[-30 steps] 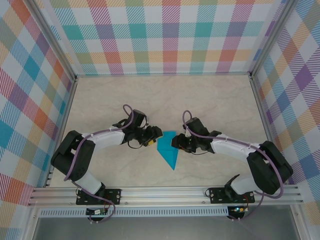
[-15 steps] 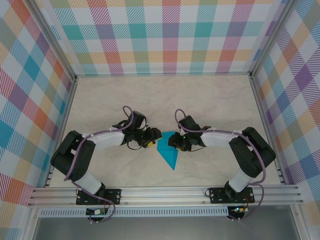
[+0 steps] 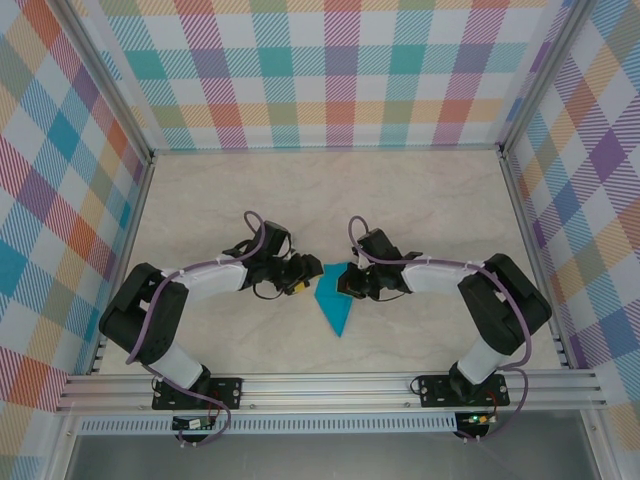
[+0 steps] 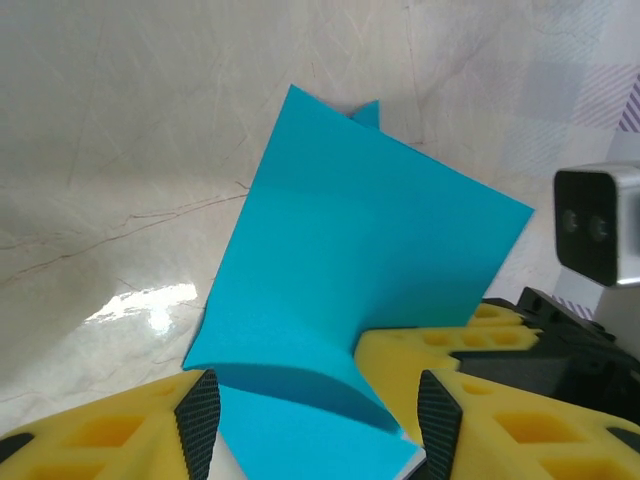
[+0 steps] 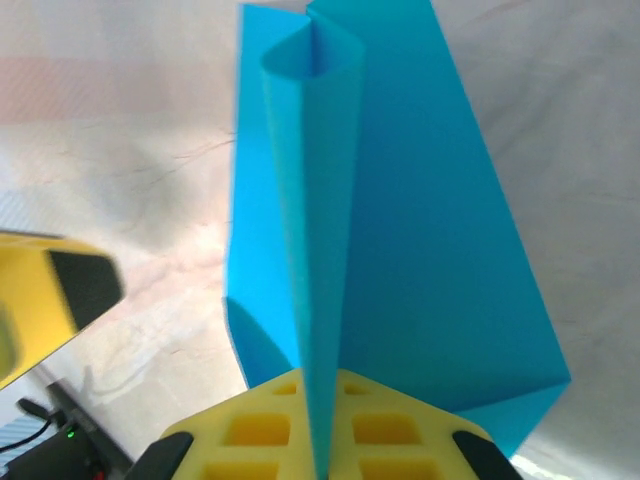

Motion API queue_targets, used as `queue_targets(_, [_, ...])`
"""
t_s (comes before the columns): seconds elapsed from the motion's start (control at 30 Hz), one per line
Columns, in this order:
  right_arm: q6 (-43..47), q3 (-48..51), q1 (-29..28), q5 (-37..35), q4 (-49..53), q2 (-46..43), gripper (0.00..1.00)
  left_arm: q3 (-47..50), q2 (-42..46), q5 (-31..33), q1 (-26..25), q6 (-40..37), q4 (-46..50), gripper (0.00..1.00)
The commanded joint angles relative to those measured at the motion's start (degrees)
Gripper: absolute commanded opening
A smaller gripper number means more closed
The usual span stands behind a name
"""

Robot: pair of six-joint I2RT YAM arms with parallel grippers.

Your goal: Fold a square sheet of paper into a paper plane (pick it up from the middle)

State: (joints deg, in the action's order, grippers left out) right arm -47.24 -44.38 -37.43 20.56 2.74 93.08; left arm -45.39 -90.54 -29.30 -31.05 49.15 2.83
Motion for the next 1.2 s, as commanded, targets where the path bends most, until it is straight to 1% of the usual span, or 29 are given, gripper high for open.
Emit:
queue_targets(0.0, [1.5,0.6,0.9,5.1,-4.0,-3.8,0.06,0.7,1.4,-3.0,2.6,-1.9,-0.2,0.57])
queue_targets(0.2, [2.3,1.4,2.0,8.5,-5.6,-8.3,0.05,2.3,0.3,-9.6,5.3,-2.1,-4.8,0.58])
queue_targets(0.27, [2.5,1.5,2.3,9.8,-5.7,-9.1,0.05,3.3,-0.2,-12.2,6.1,-1.1,-8.3,0.58])
queue_targets(0.33, [2.6,1.7,2.5,10.7,-6.1,-9.5,0.06,4.7,-1.0,-16.0,6.8,0.8,-13.9,0.58])
queue_targets(0.43, [2.6,1.8,2.9,11.8,-6.6,-9.6,0.06,5.7,-1.4,-19.6,7.3,1.8,-18.6,0.55])
queue_targets(0.6, [2.4,1.6,3.0,13.4,-7.5,-9.3,0.07,5.7,-1.1,-23.4,7.6,0.0,-19.7,0.5])
queue_targets(0.87, [3.7,0.5,3.0,13.5,-5.8,-7.3,0.07,6.5,0.3,-24.0,8.5,-0.1,-20.4,0.35])
queue_targets(0.97, [4.4,-0.4,3.0,12.5,-4.1,-5.9,0.09,6.6,0.7,-22.8,8.5,-0.7,-19.0,0.26])
queue_targets(1.03, [4.6,-1.2,3.0,12.1,-3.2,-4.6,0.1,7.0,0.5,-21.7,8.6,-0.4,-18.8,0.18])
queue_targets(1.17, [4.4,-2.2,3.0,12.2,-3.1,-1.6,0.11,7.3,-0.2,-20.3,8.5,0.1,-18.8,0.14])
